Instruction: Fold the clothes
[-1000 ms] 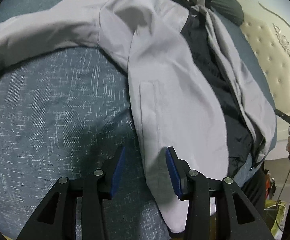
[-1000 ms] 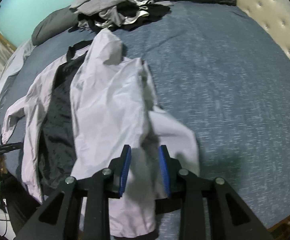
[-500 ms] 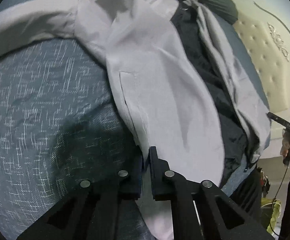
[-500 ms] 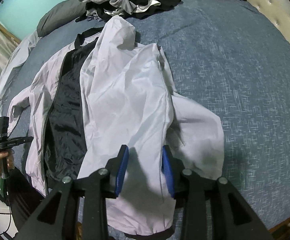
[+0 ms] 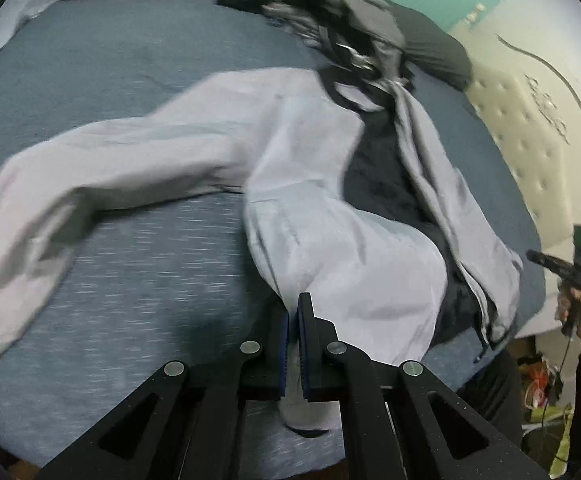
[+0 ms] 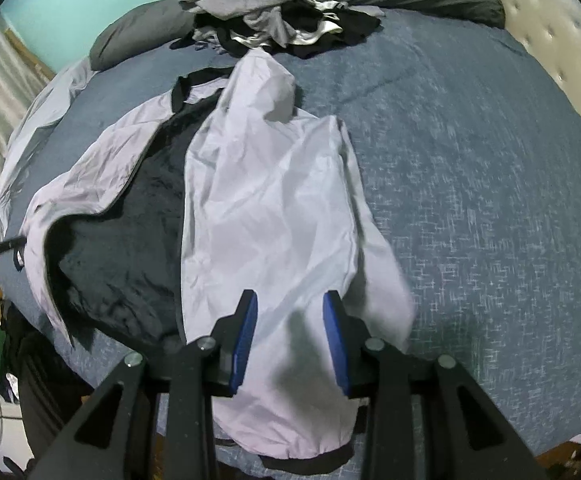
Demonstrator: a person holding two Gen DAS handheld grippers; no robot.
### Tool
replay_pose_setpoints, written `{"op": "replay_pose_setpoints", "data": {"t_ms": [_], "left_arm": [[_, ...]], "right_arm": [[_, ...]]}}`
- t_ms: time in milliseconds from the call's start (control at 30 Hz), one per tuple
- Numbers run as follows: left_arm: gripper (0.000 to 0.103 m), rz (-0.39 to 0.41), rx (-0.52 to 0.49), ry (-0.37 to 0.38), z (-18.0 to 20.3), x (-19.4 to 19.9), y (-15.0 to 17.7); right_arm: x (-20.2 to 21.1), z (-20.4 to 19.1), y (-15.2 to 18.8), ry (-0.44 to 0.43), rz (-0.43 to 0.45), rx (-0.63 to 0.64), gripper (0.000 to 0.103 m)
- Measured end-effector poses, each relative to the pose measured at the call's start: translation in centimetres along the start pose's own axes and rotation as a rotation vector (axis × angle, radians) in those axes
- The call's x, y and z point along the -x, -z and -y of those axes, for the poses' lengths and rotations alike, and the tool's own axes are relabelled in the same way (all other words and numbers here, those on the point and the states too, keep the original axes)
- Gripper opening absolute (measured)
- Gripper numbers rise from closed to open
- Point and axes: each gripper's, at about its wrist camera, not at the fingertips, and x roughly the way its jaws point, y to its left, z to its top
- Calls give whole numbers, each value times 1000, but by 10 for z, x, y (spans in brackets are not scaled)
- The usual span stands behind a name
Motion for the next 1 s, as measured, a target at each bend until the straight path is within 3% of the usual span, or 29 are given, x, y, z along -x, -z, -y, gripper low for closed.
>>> {"op": "replay_pose_setpoints", "data": {"t_ms": [133,333,433,500,567,833,900,1000], "left_arm": [[5,-34,71,-56,-29,-1,3],[6,-77,75,-95,-32,-21,6],[13,-54,55,-101,-27,-17,6],[32,-39,57,-86,-31,-6,6],[35,-33,59,-80,-33,0,6],[36,-62,58,-33,-65,14,35],[37,-73,61,-13,-70,12,44],[43,-90,55,2,-71,5,56]], "right_arm": [[-5,-7,-1,-20,-10,2,34],[-27,-29,-2,-52,-70,37,39],[-38,-49,0,-74,-98,89,39],[-45,-62,2,-85,-111,134,40],[-51,-65,3,-73,-122,145,40],[-41,-3,5,-30,-97,-5,41],[-41,15,16,-10,-117,-31,52],[-40,32,28,-7,-126,-69,54]]}}
